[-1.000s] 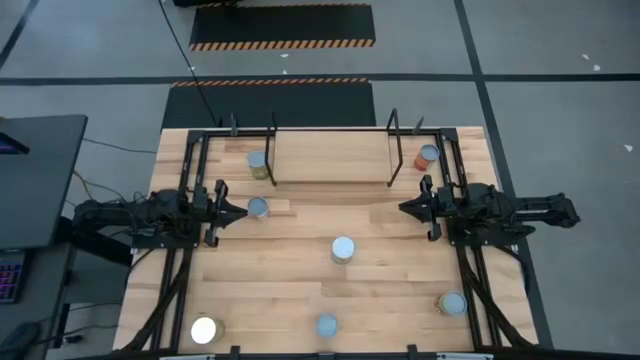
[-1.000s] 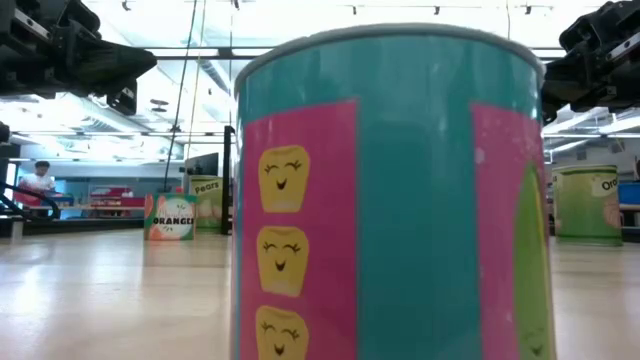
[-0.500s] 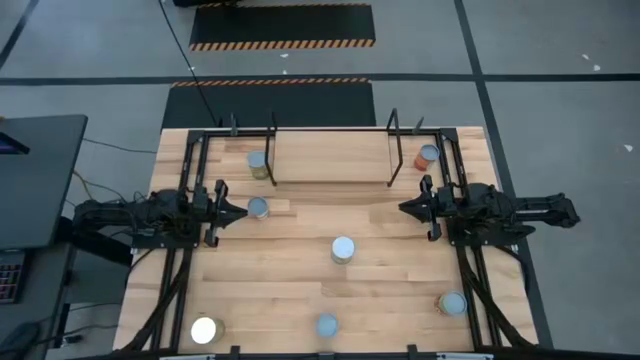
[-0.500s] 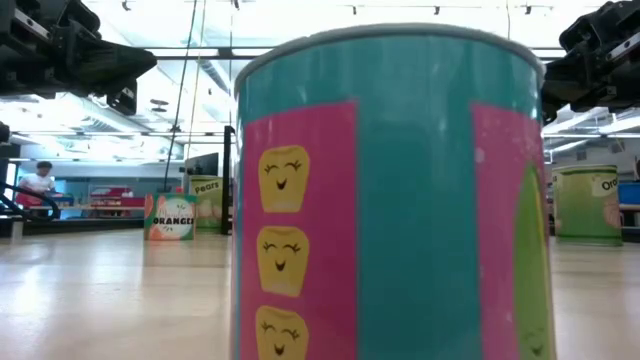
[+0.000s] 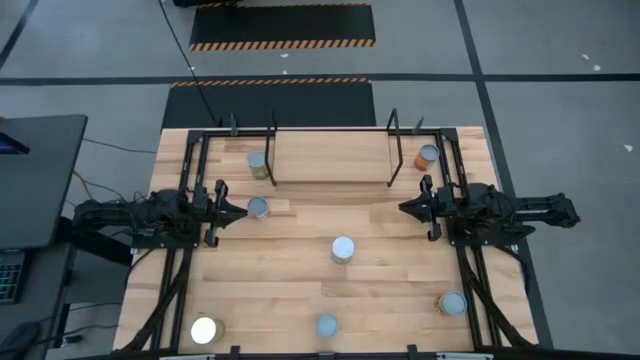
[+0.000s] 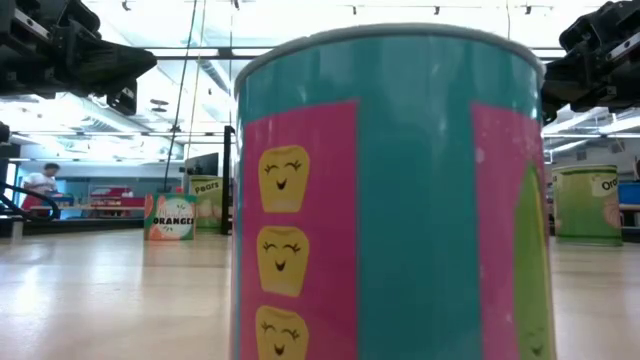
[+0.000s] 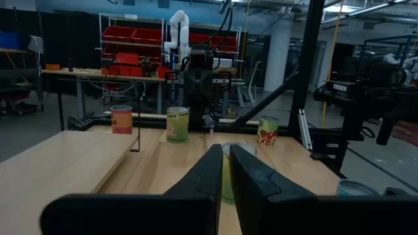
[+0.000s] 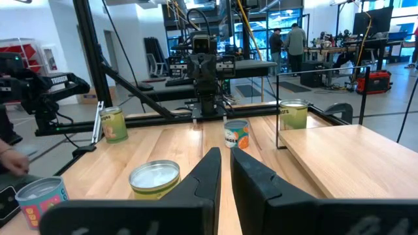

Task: Pick and place cans onto a shelf

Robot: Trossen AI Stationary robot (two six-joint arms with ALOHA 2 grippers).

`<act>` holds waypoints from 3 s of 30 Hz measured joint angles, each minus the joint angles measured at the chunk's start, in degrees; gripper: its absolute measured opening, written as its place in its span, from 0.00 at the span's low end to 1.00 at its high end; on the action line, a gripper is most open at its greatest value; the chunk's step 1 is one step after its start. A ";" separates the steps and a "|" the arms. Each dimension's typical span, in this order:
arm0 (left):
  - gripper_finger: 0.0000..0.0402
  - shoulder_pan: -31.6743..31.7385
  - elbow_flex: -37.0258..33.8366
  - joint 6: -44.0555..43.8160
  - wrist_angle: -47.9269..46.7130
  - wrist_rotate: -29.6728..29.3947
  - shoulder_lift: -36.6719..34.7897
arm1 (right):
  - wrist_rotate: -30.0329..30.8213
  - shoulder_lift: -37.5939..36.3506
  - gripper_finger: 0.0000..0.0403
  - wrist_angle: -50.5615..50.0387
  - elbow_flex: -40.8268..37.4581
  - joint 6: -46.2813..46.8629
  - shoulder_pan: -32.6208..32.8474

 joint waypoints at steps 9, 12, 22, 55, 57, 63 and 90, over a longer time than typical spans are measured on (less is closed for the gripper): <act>0.09 0.01 0.00 0.00 -0.01 0.00 -0.02 | 3.26 -0.02 0.10 6.64 0.02 -12.11 -0.37; 0.09 -0.01 0.00 -0.04 -0.02 -0.02 0.00 | 2.70 0.00 0.10 9.60 0.02 -8.10 -0.37; 0.09 0.00 0.00 -0.02 -0.02 -0.02 0.00 | 15.16 10.68 0.08 16.40 10.70 1.24 1.89; 0.09 0.01 0.00 0.00 -0.04 -0.02 0.00 | 0.08 93.89 0.90 -41.10 76.81 4.82 16.34; 0.09 0.01 0.00 -0.03 -0.02 -0.01 0.00 | 0.02 95.49 0.96 -41.17 76.81 2.45 16.44; 0.09 0.01 0.00 0.00 -0.04 -0.01 0.00 | 0.50 98.90 0.97 -42.15 76.81 -1.60 16.16; 0.09 0.01 0.01 -0.03 -0.04 -0.02 0.00 | -3.22 98.95 0.96 -33.17 66.77 -7.09 9.69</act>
